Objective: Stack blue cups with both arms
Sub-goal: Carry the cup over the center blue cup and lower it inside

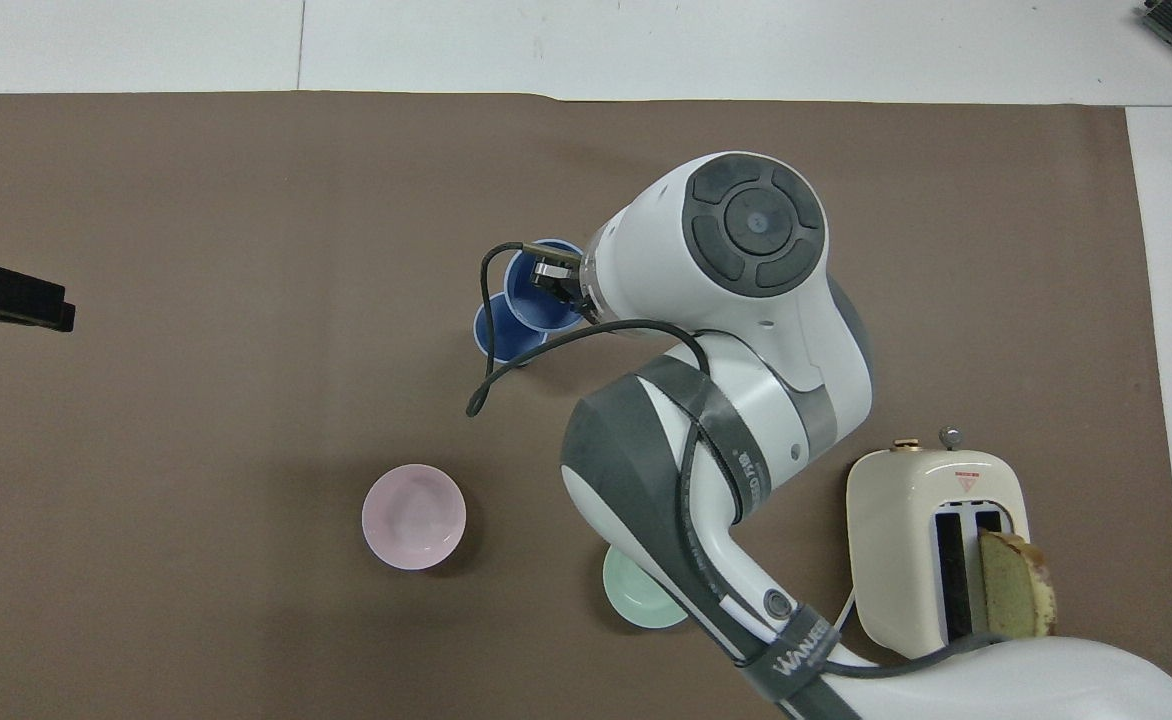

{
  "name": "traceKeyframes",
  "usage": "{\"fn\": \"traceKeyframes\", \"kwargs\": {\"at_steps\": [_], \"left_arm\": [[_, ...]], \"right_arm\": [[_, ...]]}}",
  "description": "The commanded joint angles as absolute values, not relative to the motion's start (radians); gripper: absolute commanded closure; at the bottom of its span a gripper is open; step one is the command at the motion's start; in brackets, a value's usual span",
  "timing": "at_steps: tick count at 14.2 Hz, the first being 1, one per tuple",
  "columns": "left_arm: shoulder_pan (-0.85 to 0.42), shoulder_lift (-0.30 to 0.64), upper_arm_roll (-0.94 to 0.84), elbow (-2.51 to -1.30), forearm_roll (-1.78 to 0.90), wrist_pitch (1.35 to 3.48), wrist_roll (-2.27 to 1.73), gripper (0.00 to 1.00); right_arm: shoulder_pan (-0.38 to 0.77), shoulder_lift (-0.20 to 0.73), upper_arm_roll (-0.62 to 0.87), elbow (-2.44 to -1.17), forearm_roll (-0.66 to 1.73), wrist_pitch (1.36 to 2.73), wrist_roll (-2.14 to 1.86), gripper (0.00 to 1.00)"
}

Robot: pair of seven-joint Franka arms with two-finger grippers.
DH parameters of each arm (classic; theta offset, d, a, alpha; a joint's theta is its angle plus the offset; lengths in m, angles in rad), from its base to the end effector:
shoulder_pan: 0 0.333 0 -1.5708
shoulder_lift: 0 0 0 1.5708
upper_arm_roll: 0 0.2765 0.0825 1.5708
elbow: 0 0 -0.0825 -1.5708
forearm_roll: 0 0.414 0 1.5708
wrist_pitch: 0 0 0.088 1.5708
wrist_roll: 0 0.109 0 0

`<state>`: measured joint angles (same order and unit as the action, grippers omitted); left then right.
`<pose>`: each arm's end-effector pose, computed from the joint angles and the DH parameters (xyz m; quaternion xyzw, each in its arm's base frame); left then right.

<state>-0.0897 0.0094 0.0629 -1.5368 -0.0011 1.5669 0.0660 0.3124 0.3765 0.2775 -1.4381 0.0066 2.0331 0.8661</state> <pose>0.5870 -0.0160 0.5942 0.9989 -0.0464 0.0104 0.0000 0.6023 0.3722 0.4613 -0.9801 0.1525 -0.0518 0.1160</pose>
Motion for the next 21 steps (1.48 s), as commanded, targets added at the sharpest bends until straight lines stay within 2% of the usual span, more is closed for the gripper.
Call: {"fn": "traceKeyframes", "kwargs": {"at_steps": [1, 12, 13, 14, 15, 19, 21], "left_arm": [[-0.077, -0.006, 0.055, -1.549, -0.008, 1.574, 0.074, 0.0], [-0.077, -0.006, 0.055, -1.549, -0.008, 1.572, 0.075, 0.0], [-0.077, -0.006, 0.055, -1.549, -0.008, 1.572, 0.074, 0.0], [-0.077, -0.005, 0.055, -1.549, -0.008, 1.574, 0.074, 0.0], [-0.077, -0.006, 0.055, -1.549, -0.008, 1.572, 0.074, 0.0], [-0.077, -0.006, 0.055, -1.549, -0.008, 1.572, 0.074, 0.0], [-0.077, -0.006, 0.055, -1.549, -0.008, 1.572, 0.074, 0.0]], "right_arm": [[0.354, 0.445, 0.275, -1.385, -0.032, 2.072, 0.896, 1.0], [0.376, 0.495, 0.282, -1.397, -0.069, 2.095, 0.902, 1.0], [0.376, 0.495, 0.282, -1.397, -0.066, 2.106, 0.902, 0.8], [0.37, 0.495, 0.282, -1.397, -0.063, 2.115, 0.905, 0.07], [0.37, 0.494, 0.281, -1.397, -0.066, 2.115, 0.905, 0.0], [0.347, 0.473, 0.275, -1.396, -0.083, 2.091, 0.888, 0.0], [0.296, 0.427, 0.278, -1.394, -0.081, 2.012, 0.841, 0.0]]}}
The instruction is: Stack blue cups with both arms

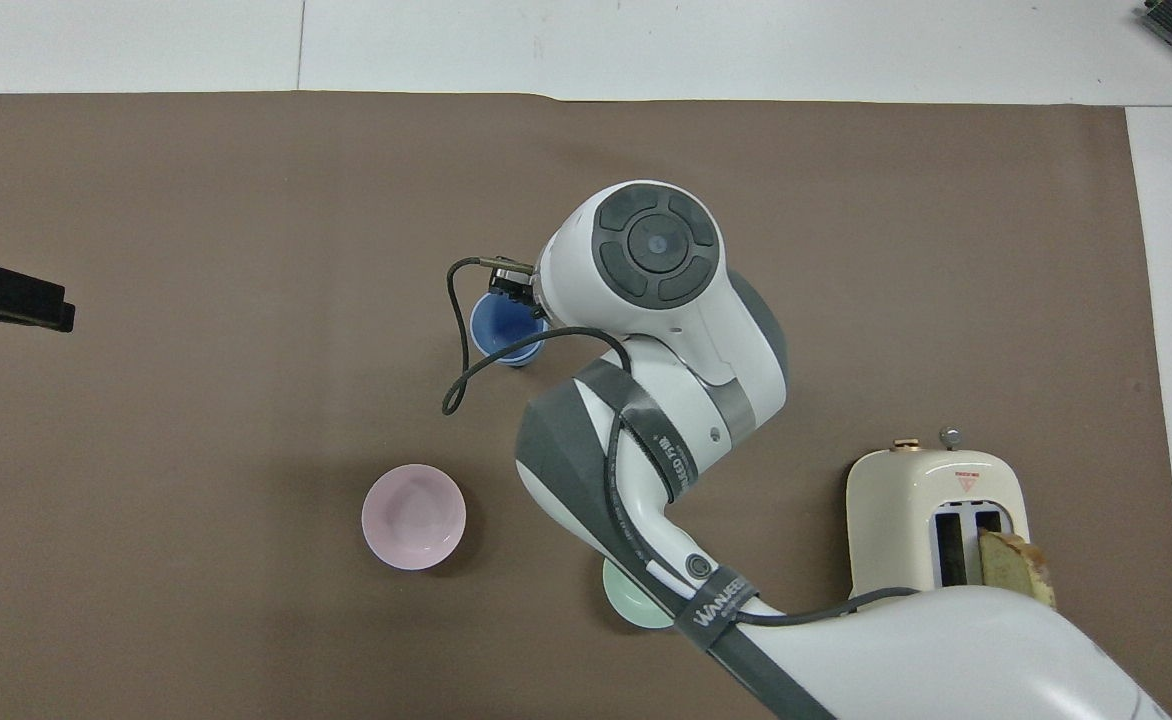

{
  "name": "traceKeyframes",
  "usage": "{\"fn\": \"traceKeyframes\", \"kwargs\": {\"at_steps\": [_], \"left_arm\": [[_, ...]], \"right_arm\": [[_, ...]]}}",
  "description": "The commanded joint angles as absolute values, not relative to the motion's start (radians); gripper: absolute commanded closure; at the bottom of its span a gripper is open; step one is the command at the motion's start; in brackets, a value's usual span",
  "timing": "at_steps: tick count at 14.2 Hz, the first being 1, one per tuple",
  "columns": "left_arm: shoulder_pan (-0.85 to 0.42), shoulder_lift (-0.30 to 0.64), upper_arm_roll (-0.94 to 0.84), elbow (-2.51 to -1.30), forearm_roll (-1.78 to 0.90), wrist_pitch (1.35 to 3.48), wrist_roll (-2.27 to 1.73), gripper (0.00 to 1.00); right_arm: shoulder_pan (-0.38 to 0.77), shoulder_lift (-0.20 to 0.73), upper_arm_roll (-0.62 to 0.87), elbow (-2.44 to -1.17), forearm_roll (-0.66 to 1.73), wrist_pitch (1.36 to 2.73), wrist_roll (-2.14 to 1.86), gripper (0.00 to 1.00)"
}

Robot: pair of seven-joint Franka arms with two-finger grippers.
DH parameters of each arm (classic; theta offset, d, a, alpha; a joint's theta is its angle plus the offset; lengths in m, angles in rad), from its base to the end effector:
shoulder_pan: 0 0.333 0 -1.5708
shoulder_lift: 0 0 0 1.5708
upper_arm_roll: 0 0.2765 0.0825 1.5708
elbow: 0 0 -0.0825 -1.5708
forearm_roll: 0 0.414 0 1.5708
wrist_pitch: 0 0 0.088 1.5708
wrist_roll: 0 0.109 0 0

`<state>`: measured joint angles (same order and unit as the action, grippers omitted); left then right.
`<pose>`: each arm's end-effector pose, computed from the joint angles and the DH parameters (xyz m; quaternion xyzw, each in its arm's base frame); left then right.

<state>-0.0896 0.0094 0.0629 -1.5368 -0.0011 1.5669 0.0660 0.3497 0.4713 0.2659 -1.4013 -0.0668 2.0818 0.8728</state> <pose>0.5870 -0.0159 0.5942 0.9989 -0.0463 0.0104 0.0000 0.6122 0.3913 0.4187 -0.9841 0.1349 -0.0644 0.0961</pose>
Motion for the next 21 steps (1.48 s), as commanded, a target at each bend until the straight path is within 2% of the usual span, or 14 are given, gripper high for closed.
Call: {"fn": "traceKeyframes", "kwargs": {"at_steps": [1, 4, 8, 13, 17, 21], "left_arm": [[-0.077, -0.005, 0.055, -1.549, -0.008, 1.574, 0.074, 0.0], [-0.077, -0.005, 0.055, -1.549, -0.008, 1.572, 0.074, 0.0], [-0.077, -0.006, 0.055, -1.549, -0.008, 1.574, 0.074, 0.0], [-0.077, -0.006, 0.055, -1.549, -0.008, 1.572, 0.074, 0.0], [-0.077, -0.006, 0.055, -1.549, -0.008, 1.574, 0.075, 0.0], [-0.081, -0.006, 0.051, -1.548, -0.008, 1.574, 0.075, 0.0]], "right_arm": [[0.273, 0.408, 0.278, -1.39, -0.081, 1.975, 0.795, 0.0], [0.212, 0.348, 0.268, -1.385, -0.086, 1.858, 0.686, 0.0], [0.063, 0.221, 0.272, -1.385, -0.083, 1.688, 0.413, 0.0], [-0.118, 0.117, 0.268, -1.387, -0.091, 1.53, 0.122, 0.0], [-0.23, 0.095, 0.259, -1.399, -0.081, 1.496, -0.001, 0.0], [-0.264, 0.039, 0.256, -1.517, -0.072, 1.583, -0.011, 0.0]]}}
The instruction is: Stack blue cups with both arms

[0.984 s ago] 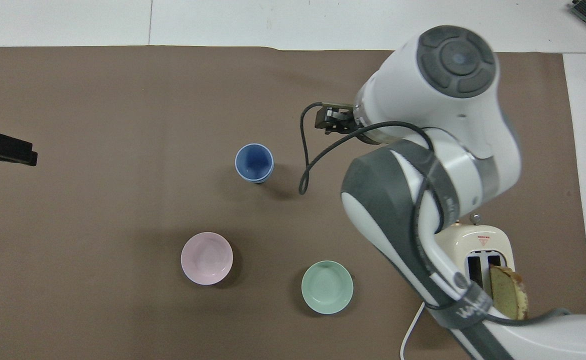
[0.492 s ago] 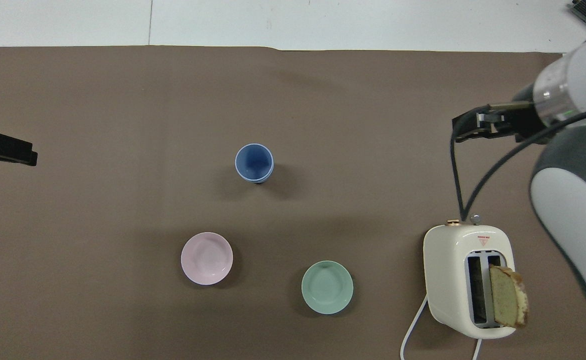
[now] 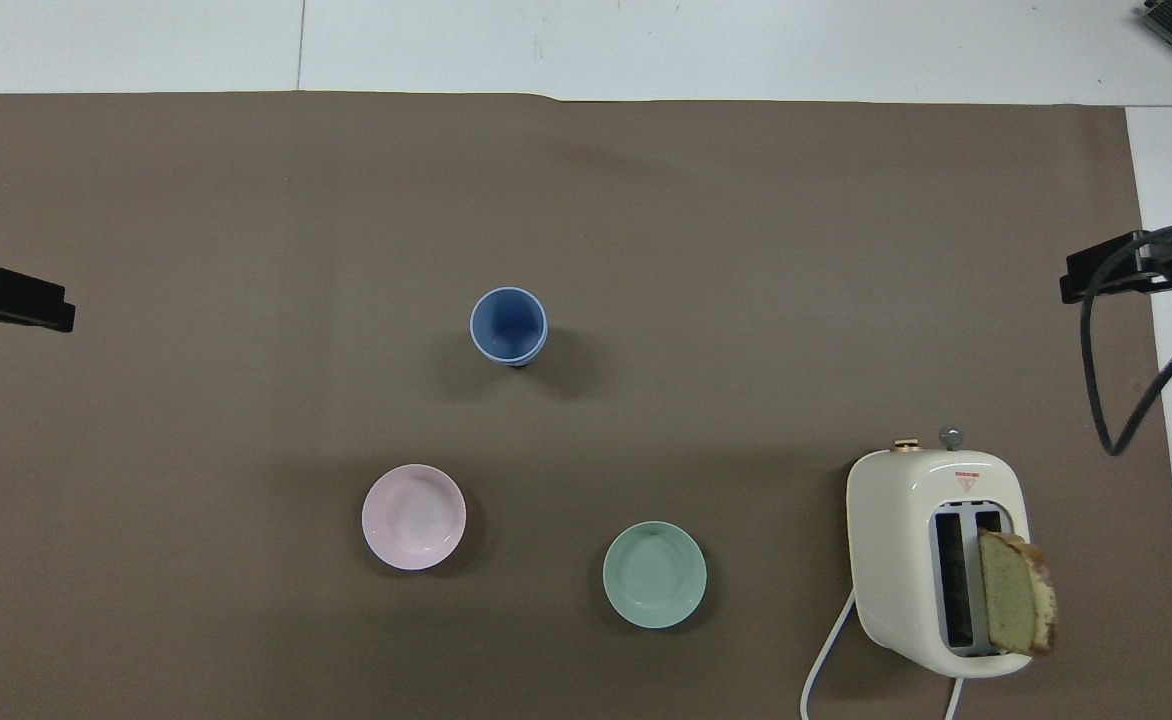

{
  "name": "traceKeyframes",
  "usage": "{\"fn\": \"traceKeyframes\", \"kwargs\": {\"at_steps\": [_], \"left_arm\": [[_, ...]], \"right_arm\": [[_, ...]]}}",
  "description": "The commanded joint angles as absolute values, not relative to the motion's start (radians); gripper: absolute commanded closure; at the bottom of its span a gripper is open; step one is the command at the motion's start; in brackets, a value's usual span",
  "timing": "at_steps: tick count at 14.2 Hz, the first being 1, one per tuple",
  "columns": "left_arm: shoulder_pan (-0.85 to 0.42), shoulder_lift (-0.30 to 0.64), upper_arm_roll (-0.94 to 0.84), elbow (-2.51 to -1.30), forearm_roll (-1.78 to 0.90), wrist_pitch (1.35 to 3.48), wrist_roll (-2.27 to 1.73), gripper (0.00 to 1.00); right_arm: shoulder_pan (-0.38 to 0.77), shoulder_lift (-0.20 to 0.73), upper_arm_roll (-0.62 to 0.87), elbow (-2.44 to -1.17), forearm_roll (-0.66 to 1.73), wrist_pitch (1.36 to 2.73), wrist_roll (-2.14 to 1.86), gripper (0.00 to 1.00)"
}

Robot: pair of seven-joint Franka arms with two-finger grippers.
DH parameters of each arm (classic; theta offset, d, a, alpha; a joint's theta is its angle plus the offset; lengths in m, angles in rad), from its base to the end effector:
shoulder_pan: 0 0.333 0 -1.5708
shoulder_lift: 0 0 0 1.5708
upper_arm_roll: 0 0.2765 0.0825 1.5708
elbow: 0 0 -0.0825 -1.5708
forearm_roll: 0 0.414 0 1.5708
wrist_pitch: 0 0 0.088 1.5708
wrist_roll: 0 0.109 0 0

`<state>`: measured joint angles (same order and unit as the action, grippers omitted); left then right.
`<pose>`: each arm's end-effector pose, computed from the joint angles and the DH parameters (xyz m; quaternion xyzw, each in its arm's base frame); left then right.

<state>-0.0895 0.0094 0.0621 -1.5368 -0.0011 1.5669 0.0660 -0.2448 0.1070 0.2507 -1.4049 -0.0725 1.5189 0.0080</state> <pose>0.5869 -0.0164 0.5942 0.9989 -0.0467 0.0104 0.0001 0.6079 -0.0125 0.5995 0.9997 -0.0039 0.0053 0.0229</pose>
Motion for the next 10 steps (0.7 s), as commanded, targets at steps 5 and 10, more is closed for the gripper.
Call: {"fn": "traceKeyframes", "kwargs": {"at_steps": [5, 10], "left_arm": [[-0.084, -0.017, 0.044, -1.549, -0.008, 1.562, 0.069, 0.0], [-0.078, -0.017, 0.051, -1.549, -0.008, 1.552, 0.08, 0.0]], "right_arm": [[-0.281, 0.037, 0.256, -1.543, -0.069, 1.588, -0.018, 0.0], [-0.275, 0.037, 0.261, -1.551, -0.051, 1.598, -0.018, 0.0]]}}
